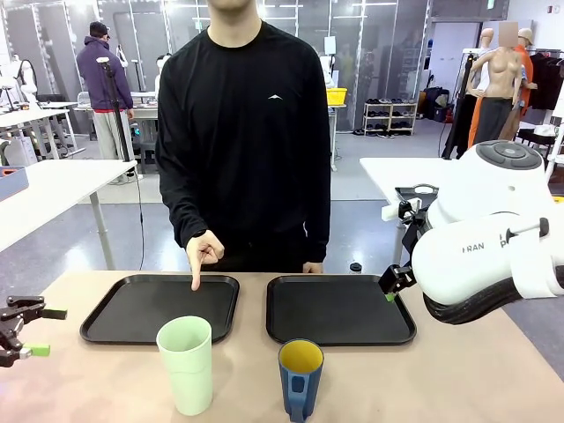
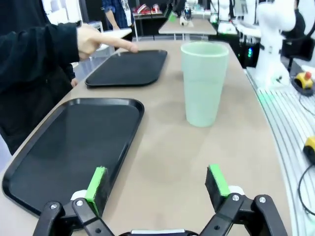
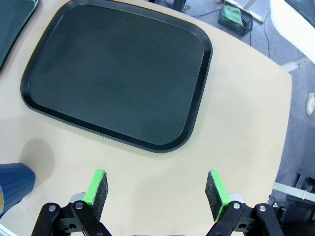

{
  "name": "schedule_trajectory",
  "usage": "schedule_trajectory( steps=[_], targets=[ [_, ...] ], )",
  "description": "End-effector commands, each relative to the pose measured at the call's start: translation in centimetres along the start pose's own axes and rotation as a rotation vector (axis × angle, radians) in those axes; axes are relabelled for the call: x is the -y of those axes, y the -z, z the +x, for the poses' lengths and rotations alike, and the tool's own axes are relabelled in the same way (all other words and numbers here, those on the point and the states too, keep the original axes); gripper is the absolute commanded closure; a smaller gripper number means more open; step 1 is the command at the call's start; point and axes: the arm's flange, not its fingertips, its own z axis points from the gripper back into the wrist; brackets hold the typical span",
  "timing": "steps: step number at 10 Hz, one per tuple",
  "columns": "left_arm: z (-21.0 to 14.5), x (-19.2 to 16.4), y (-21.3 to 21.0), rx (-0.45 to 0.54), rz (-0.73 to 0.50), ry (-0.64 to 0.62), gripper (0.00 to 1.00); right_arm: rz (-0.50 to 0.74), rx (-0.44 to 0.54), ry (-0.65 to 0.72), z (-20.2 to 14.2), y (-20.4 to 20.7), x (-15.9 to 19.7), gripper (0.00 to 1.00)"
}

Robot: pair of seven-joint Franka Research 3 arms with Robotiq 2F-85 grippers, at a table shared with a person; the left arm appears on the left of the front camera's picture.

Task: Sort and store the cups by type.
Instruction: Pick up the Reusable plastic cup.

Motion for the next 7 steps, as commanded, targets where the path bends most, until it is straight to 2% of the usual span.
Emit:
schedule_trajectory(
  steps=[1,2,5,7],
  targets=[
    [-2.2,-1.9,-0.8,-0.021,-0.008,0.019,0.00,0.003,-0.001,0.002,0.0,0.0,0.0,0.00],
    [0.0,0.0,0.0,0.000,0.000,0.000,0.00,0.003,-0.001,0.002,0.0,0.0,0.0,0.00],
    [-0.7,-0.5,-0.2,-0.008,-0.011,-0.017,0.00,0.003,-0.001,0.002,0.0,0.0,0.0,0.00],
    [-2.0,-1.3,4.3,0.103,-0.003,0.015,0.00,0.003,-0.001,0.002,0.0,0.0,0.0,0.00]
  ],
)
